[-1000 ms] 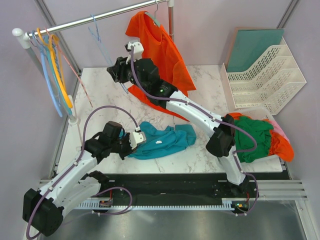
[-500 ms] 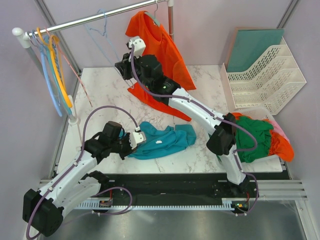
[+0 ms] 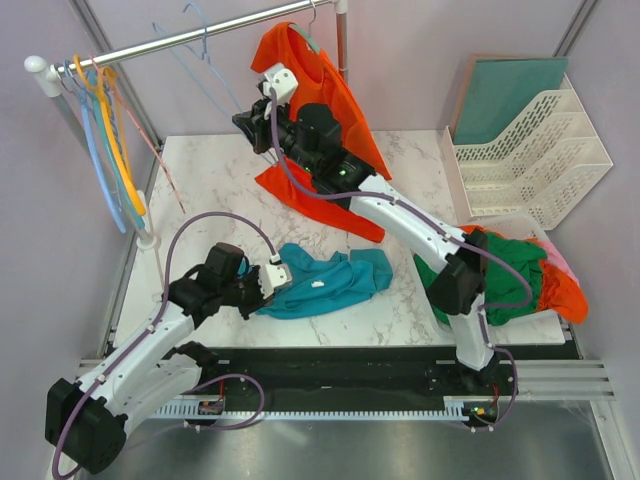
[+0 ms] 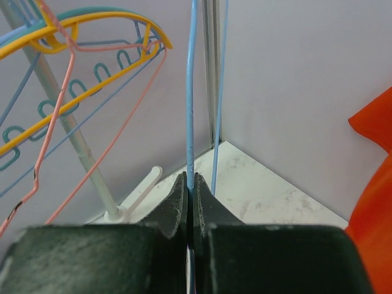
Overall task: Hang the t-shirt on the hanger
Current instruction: Pick up the hanger from the clothesline.
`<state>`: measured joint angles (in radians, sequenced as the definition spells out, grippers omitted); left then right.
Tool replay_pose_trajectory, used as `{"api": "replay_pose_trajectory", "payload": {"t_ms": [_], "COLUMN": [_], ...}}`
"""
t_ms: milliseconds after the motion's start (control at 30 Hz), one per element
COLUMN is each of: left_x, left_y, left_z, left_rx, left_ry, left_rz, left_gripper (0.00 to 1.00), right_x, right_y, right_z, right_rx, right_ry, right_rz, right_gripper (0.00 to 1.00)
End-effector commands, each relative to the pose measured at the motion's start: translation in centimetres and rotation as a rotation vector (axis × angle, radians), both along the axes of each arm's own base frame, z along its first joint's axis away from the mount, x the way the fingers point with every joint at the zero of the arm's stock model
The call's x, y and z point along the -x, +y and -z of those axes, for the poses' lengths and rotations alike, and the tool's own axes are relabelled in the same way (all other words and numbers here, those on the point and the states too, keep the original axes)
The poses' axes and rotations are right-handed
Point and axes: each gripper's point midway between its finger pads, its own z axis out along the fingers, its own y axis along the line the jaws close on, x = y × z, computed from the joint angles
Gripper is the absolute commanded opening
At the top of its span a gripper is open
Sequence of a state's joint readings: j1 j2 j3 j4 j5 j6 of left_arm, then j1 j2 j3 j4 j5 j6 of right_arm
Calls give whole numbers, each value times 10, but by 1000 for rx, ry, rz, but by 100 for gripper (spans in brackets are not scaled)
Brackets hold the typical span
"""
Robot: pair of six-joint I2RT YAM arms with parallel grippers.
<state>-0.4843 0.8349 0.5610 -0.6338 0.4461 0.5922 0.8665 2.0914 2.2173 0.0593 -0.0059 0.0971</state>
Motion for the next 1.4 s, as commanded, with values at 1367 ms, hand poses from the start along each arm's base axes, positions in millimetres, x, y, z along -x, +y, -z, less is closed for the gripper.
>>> {"api": "replay_pose_trajectory", "payload": {"t_ms": [1367], "left_x": [-19], "left_y": [-17], "left_z": [-32], "left_rx": [44], "left_ry": [20], "left_rz": [-7], "left_gripper": [2], "right_x": [257], "right_y": [-345], "right_z": [179], "right_rx": [587], "right_ry": [237], "right_rz": [-582], "right_gripper": [0]}}
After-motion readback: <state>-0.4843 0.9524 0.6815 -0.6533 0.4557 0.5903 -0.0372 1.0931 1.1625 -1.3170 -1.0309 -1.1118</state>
